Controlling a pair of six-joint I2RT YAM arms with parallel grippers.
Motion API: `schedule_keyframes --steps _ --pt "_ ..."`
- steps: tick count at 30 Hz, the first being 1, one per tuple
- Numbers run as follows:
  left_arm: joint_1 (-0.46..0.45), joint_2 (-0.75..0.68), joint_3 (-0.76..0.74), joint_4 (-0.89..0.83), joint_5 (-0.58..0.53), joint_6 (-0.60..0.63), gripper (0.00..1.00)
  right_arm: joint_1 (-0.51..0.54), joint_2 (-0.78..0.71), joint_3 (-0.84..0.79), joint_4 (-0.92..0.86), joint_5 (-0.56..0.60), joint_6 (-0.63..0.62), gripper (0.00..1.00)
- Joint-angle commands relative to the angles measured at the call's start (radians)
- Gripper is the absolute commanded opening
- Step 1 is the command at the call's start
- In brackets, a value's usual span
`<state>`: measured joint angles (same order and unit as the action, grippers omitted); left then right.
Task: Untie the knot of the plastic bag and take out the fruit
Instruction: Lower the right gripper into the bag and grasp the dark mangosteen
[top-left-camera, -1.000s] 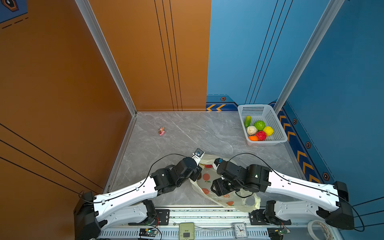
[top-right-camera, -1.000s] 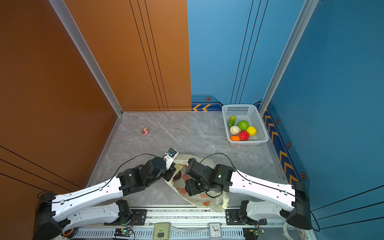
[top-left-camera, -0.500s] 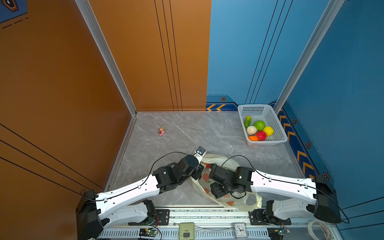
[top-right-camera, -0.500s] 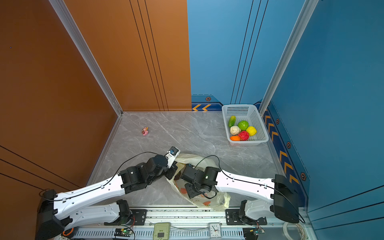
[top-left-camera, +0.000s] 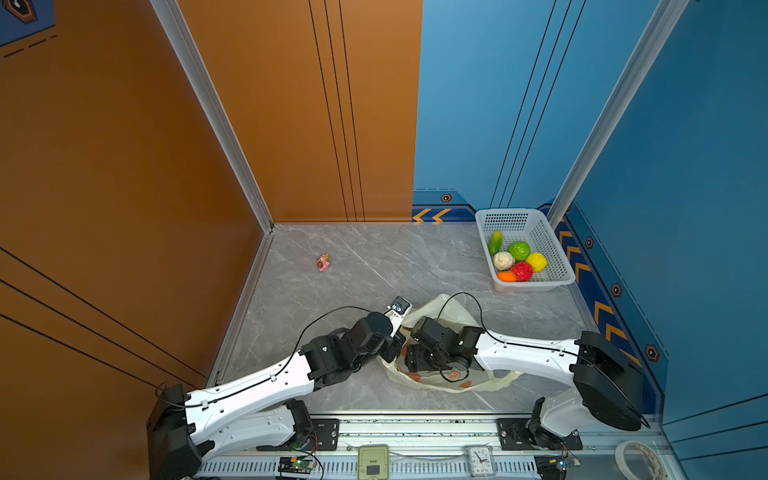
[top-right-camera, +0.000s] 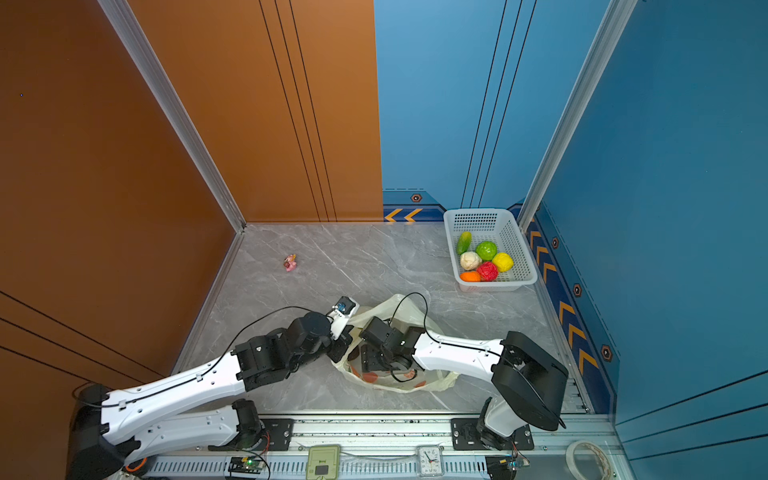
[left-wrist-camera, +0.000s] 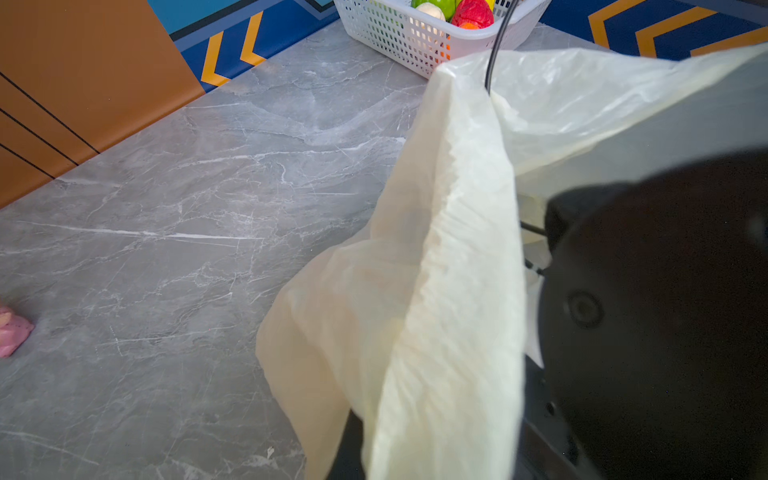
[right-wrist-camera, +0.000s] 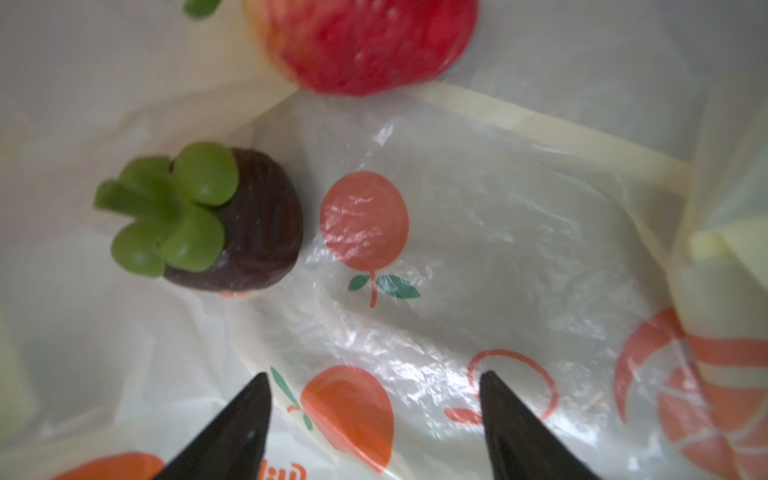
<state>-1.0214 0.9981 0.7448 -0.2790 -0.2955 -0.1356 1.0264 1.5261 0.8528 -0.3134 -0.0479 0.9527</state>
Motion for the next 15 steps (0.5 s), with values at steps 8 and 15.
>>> schedule_keyframes --steps 8,15 --pt "0.003 -0.103 -0.072 -0.089 0.007 0.006 0.00 0.034 0.030 -0.004 0.281 0.035 0.140 0.94" --pt "0.006 -0.150 -0.107 -0.070 -0.015 0.017 0.00 0.065 0.094 0.005 0.387 -0.045 0.099 0.96"
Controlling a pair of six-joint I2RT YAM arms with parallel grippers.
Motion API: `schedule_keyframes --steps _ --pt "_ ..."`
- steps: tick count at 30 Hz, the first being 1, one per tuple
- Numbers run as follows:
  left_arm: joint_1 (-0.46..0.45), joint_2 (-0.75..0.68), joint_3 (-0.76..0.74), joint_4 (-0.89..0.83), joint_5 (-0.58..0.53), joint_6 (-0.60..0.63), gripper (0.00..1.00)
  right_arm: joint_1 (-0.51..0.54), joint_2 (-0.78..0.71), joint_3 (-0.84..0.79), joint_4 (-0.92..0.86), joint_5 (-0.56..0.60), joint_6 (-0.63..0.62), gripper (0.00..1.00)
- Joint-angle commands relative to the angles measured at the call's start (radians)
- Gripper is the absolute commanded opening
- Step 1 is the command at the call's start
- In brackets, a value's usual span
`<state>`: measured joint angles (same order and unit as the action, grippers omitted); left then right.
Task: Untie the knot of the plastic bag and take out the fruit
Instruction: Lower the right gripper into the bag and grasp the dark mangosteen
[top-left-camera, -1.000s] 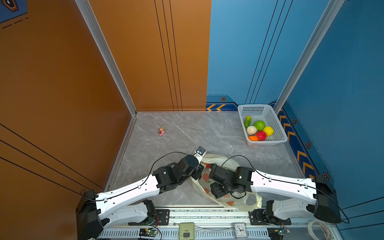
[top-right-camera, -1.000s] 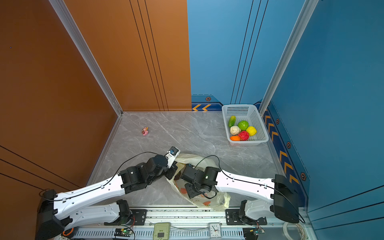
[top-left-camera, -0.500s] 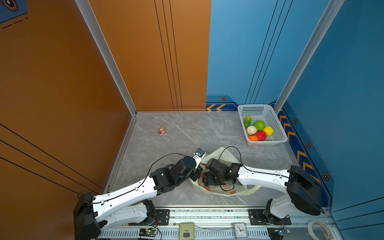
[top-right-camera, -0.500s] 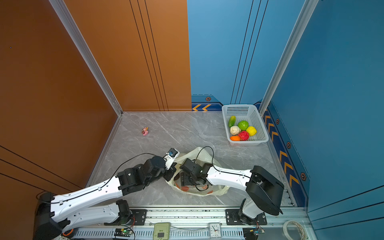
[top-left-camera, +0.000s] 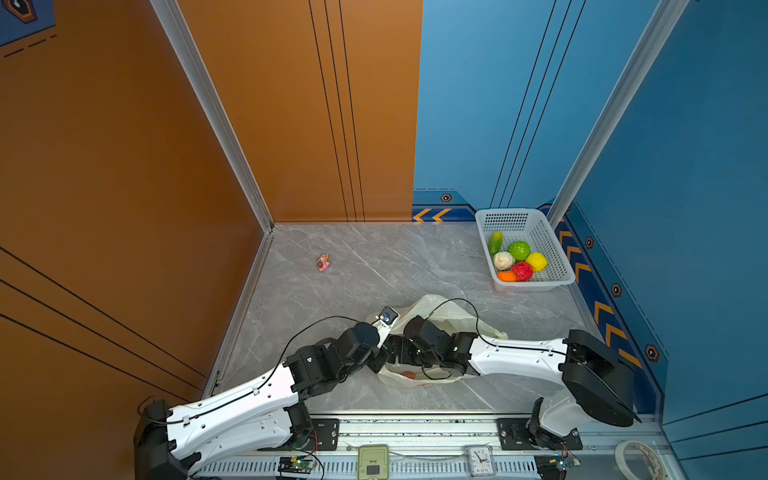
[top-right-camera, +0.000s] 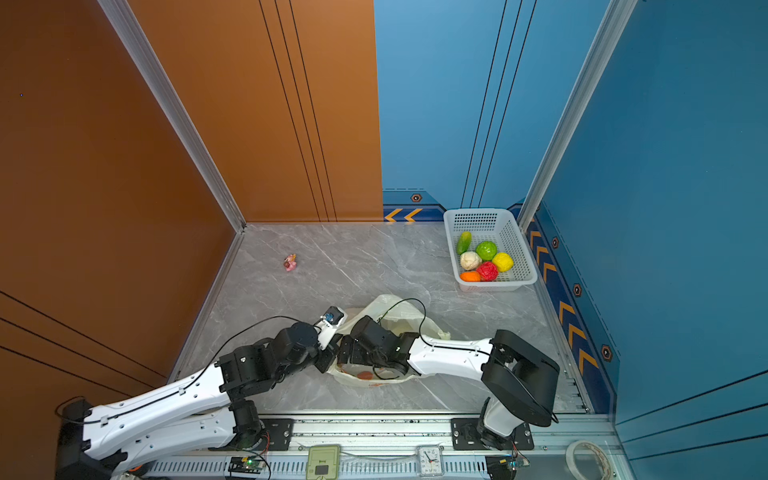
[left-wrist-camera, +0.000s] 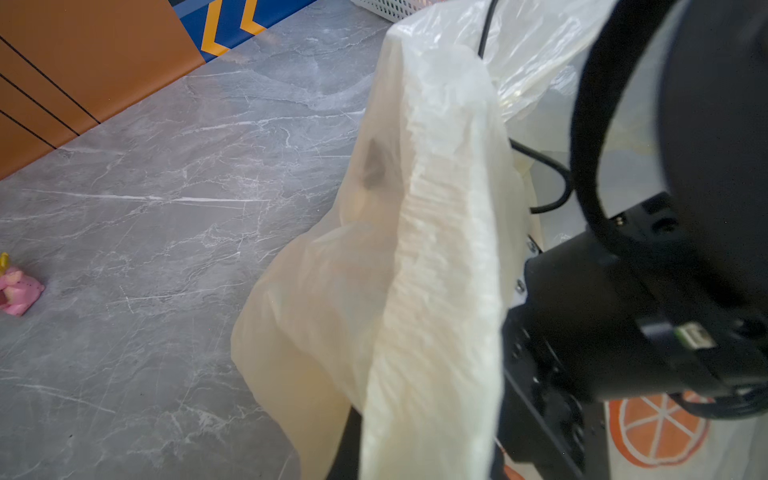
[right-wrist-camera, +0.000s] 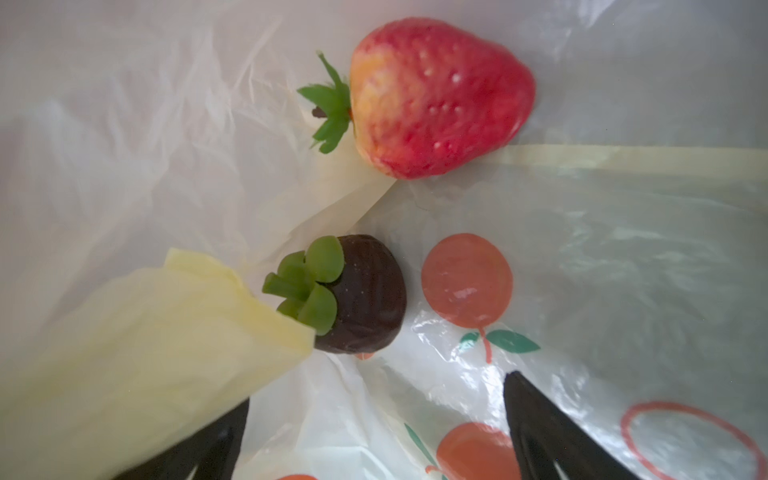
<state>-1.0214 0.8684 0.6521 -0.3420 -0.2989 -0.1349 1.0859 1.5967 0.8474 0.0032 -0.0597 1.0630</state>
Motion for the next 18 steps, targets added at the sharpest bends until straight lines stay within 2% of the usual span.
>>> schedule_keyframes --steps 1,13,18 --pt "0.007 -0.024 -0.015 -0.004 -0.018 0.022 0.00 0.009 0.031 0.012 0.065 -0.040 -0.017 0.97" --pt "0.030 -0.080 -0.081 0.032 0.006 -0.015 0.00 0.041 0.157 0.079 0.114 -0.061 -0.029 1.00" --pt "0.032 -0.123 -0.112 0.016 0.009 -0.041 0.00 0.051 0.232 0.155 0.042 -0.053 -0.029 1.00"
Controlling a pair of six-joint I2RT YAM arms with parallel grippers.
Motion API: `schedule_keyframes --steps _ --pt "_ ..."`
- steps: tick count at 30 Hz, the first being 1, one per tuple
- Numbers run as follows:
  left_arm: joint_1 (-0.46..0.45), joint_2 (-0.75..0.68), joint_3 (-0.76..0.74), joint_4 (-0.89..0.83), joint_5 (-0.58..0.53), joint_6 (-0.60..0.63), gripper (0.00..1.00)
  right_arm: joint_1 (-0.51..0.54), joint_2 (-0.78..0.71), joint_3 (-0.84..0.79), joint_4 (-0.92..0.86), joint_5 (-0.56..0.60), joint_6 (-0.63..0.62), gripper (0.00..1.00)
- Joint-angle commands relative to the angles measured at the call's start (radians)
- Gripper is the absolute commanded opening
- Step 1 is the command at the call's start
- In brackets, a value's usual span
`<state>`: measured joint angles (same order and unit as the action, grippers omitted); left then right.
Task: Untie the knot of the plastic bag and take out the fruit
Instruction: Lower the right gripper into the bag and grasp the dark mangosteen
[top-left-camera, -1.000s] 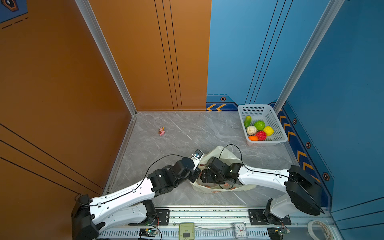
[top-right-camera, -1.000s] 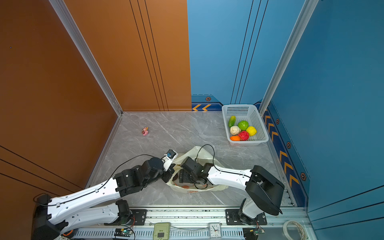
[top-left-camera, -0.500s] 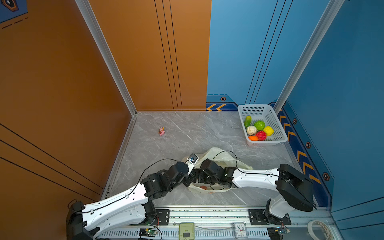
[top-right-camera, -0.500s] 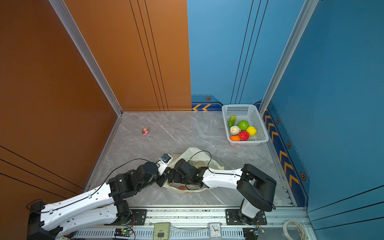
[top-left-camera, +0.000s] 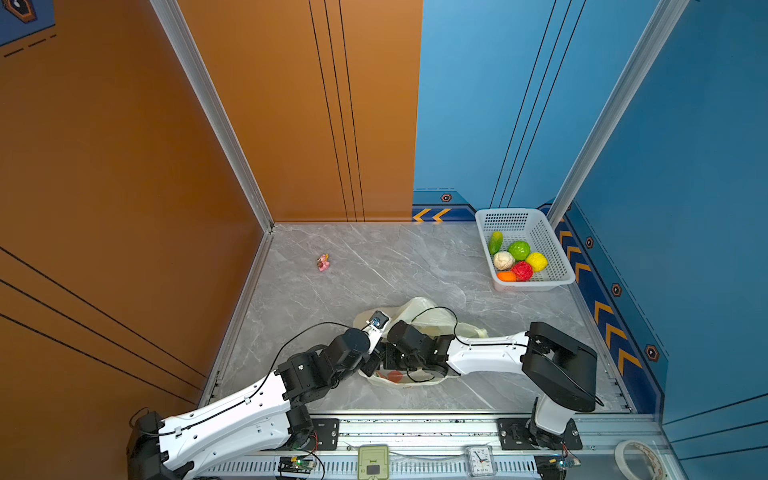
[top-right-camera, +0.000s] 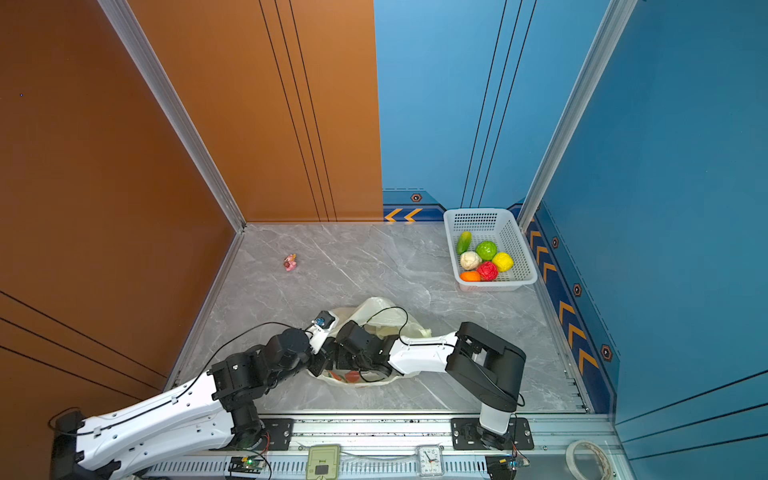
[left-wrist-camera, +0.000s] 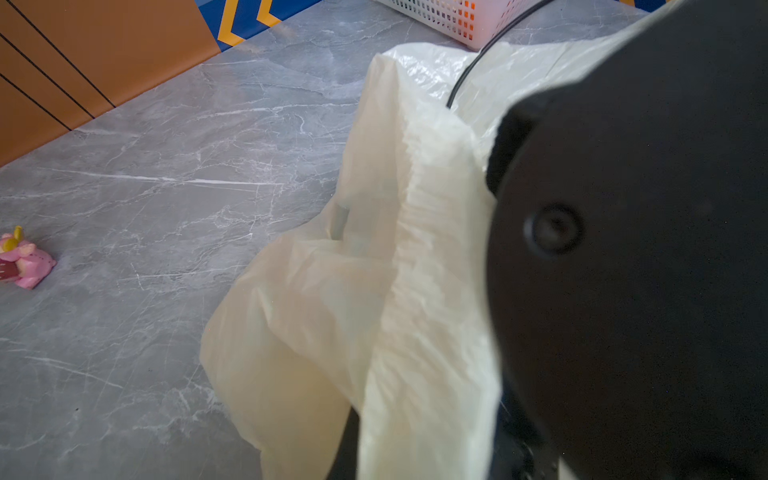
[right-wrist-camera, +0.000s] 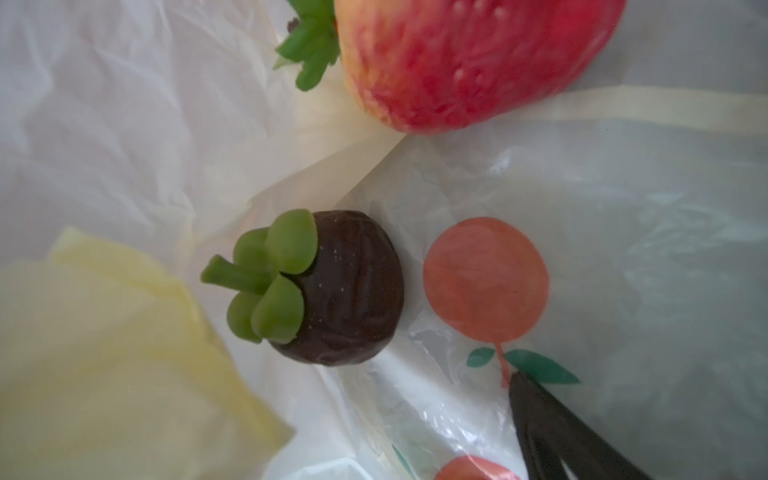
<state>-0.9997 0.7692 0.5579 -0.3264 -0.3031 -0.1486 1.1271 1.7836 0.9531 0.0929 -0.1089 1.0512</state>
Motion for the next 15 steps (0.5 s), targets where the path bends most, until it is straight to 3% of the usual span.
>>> schedule_keyframes --steps 1,7,15 --pt "0.011 -0.031 -0.024 -0.003 0.013 -0.030 0.00 0.011 0.053 0.059 -0.063 0.006 -0.012 0.98" --pt "0.011 -0.073 -0.032 -0.048 0.007 -0.045 0.00 0.006 0.077 0.069 -0.127 0.071 0.042 0.81" --pt "0.007 -0.115 -0.040 -0.110 0.029 -0.067 0.00 -0.019 -0.016 0.009 -0.209 0.188 0.067 0.65"
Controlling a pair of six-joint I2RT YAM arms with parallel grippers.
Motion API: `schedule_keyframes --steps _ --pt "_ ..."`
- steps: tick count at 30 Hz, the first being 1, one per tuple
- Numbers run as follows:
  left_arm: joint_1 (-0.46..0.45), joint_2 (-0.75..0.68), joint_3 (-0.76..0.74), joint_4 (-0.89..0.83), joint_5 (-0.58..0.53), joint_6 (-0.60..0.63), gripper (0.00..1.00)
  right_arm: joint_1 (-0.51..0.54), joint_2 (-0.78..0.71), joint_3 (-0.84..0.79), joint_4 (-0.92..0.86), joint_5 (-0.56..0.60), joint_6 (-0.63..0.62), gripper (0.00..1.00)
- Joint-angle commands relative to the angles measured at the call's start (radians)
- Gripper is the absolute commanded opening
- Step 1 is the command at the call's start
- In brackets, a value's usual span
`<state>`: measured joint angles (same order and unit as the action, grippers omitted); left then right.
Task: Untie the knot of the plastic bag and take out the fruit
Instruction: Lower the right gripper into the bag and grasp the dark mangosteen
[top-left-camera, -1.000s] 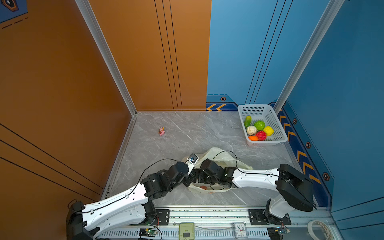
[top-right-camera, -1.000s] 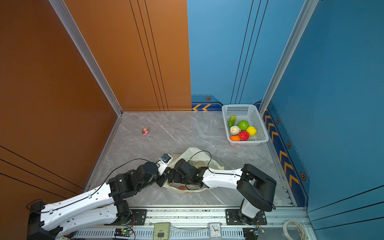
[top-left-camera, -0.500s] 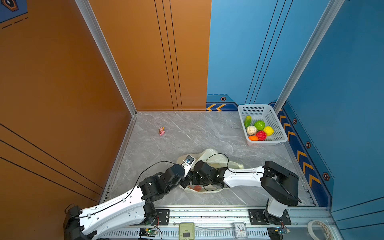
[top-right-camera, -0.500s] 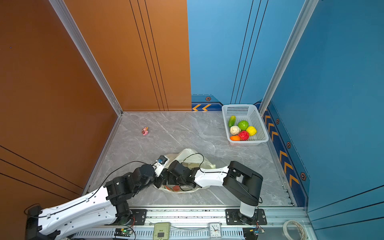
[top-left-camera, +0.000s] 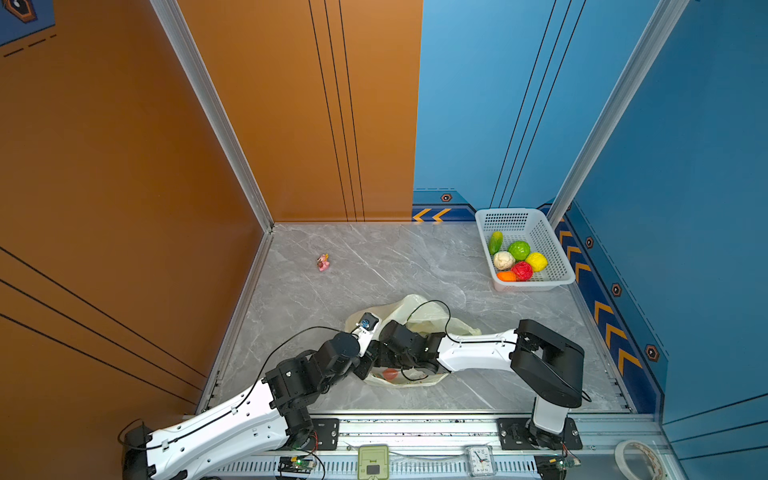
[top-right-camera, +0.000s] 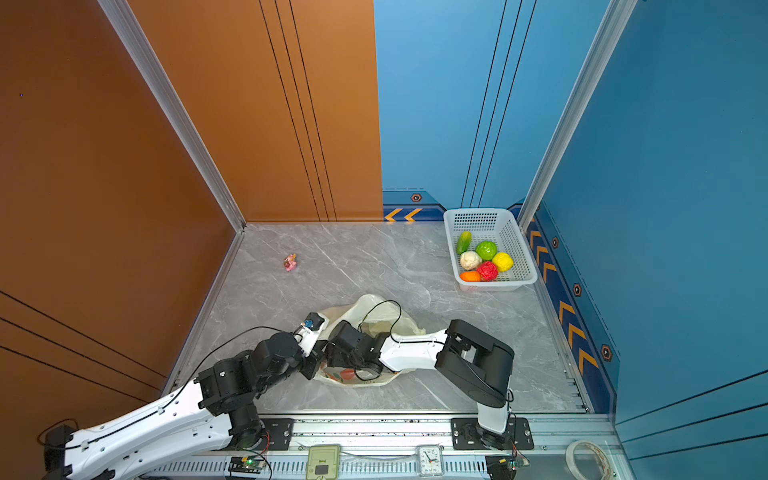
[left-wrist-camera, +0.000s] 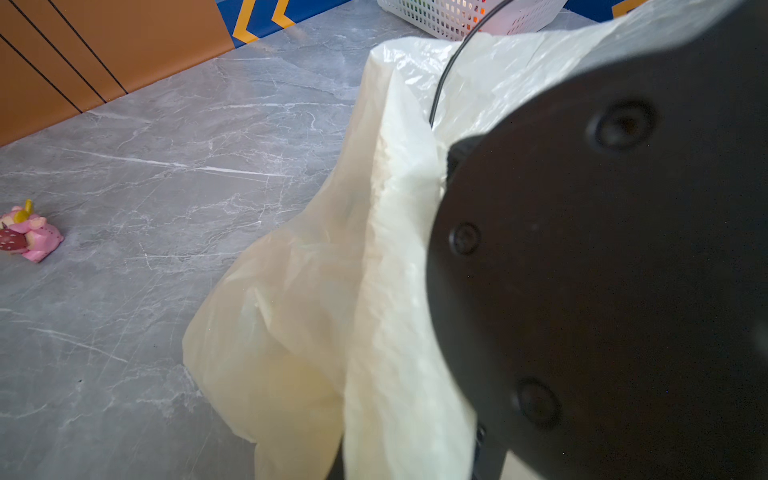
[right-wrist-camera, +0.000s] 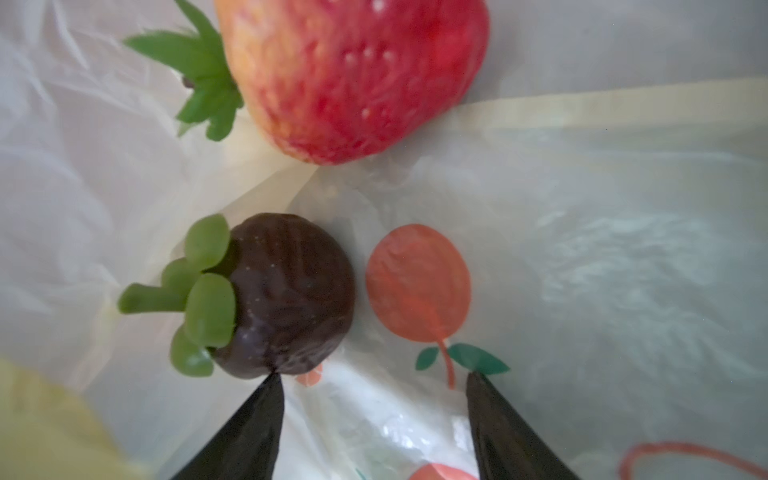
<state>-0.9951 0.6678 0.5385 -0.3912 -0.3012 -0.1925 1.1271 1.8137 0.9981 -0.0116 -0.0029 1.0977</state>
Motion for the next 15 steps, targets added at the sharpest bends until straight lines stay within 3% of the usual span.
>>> schedule_keyframes --steps 1,7,10,15 --pt "0.001 -0.015 -0.024 -0.050 0.030 -0.027 0.00 -0.022 -0.060 -0.047 -0.106 0.092 0.023 0.63" --pt "-0.020 -0.004 -0.015 -0.083 0.018 -0.035 0.00 -0.059 -0.133 -0.103 -0.110 0.102 0.027 0.62" --pt "-0.027 0.001 -0.006 -0.089 -0.005 -0.035 0.00 -0.066 -0.147 -0.129 0.023 0.037 -0.014 0.71" --pt "-0.025 -0.010 -0.004 -0.025 -0.057 0.002 0.00 -0.047 -0.106 -0.160 0.277 -0.083 -0.038 0.77"
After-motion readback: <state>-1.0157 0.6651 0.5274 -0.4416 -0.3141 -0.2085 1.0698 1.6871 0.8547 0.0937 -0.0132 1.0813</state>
